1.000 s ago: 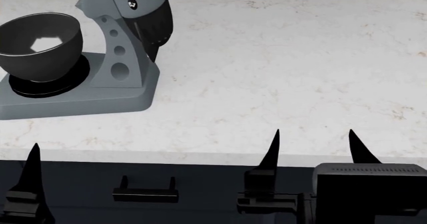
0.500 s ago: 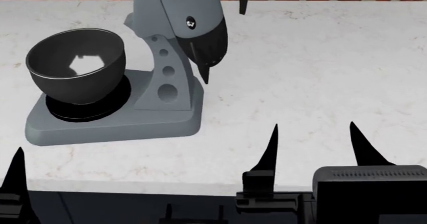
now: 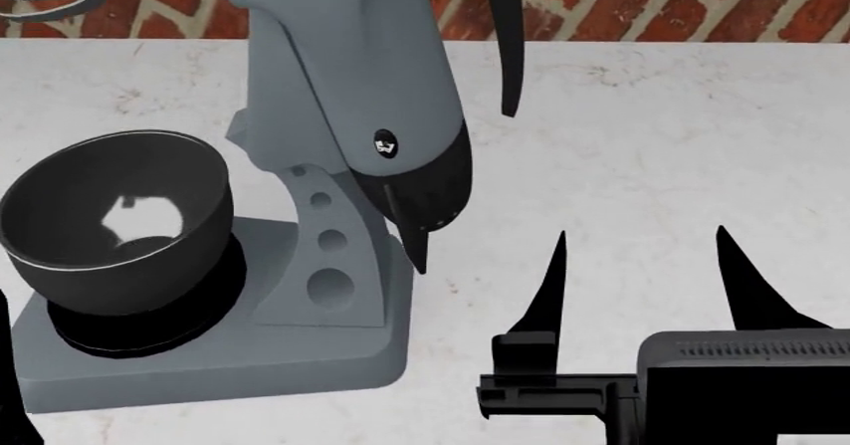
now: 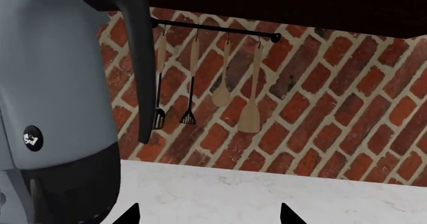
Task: Close the stand mixer head.
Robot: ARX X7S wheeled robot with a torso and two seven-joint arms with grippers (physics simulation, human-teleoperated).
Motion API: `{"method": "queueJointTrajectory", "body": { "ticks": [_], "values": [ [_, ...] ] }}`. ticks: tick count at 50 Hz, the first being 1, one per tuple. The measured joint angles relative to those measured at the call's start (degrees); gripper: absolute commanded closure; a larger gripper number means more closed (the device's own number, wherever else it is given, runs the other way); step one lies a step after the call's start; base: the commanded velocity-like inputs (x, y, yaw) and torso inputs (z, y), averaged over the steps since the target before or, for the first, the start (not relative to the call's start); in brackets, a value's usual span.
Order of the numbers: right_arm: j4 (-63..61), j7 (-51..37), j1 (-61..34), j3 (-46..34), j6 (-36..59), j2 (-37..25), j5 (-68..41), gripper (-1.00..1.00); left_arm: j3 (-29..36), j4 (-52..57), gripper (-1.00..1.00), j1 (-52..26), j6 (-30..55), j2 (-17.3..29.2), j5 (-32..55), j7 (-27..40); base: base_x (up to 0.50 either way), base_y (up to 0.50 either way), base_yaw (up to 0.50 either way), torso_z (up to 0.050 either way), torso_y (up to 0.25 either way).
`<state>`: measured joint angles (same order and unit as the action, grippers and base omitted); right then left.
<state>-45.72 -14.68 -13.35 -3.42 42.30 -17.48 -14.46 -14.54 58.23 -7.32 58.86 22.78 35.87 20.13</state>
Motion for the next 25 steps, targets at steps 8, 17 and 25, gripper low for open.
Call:
{"method": "queueJointTrajectory", "body": {
  "ticks": [8,17,25],
  "values": [
    [-0.2,-0.3,-0.1,0.0,0.3,-0.1,-0.3,-1.00,-0.7,0.4,-1.00,-0.3,0.3,1.2,3.0,2.2,0.24,0.04,0.00,0.000,0.002],
    [-3.8,-1.6,-3.8,1.6,6.9,0.3,-2.9,-1.00,-1.5,1.1,-1.00,-1.1,0.4,3.8,8.6,6.6,0.00,0.00,0.00,0.000,0.000],
    [-9.0,-4.6,-15.9,5.6,20.9,0.5,-10.7,-1.00,-1.1,1.3,-1.00,-1.3,-1.4,7.8,15.3,12.2,0.00,0.00,0.00,0.000,0.000]
  ]
}}
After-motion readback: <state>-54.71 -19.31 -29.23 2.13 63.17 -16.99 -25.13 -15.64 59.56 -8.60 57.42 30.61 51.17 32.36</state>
